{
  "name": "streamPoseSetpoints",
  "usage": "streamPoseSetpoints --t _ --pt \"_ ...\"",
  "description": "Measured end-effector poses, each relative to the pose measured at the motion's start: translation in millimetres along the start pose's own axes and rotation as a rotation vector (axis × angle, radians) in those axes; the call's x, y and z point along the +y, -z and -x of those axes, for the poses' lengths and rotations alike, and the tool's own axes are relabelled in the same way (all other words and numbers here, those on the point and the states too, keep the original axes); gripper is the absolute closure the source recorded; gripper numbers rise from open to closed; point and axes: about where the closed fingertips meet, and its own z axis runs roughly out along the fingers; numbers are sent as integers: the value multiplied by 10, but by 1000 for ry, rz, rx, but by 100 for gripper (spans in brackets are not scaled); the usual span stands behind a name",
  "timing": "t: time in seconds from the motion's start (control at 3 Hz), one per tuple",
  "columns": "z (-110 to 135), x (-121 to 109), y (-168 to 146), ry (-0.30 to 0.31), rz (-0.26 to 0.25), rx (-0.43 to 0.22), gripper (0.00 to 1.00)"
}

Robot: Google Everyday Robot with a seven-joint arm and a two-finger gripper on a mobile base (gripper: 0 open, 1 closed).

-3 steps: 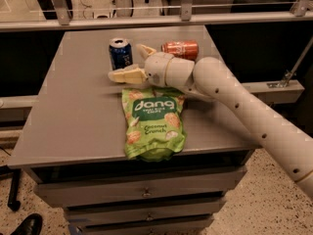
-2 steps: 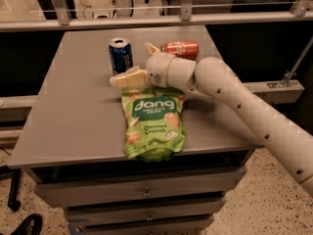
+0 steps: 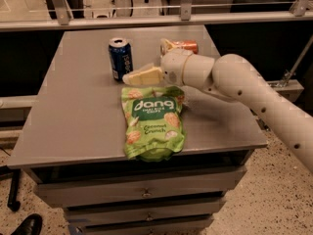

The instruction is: Place pepsi can upright

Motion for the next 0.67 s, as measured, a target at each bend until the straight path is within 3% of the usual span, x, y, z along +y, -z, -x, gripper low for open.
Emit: streamPoseSetpoints --t 0.33,0.67 --pt "116 -153 616 47 -159 65 0" --pt "234 -158 732 73 -194 71 0"
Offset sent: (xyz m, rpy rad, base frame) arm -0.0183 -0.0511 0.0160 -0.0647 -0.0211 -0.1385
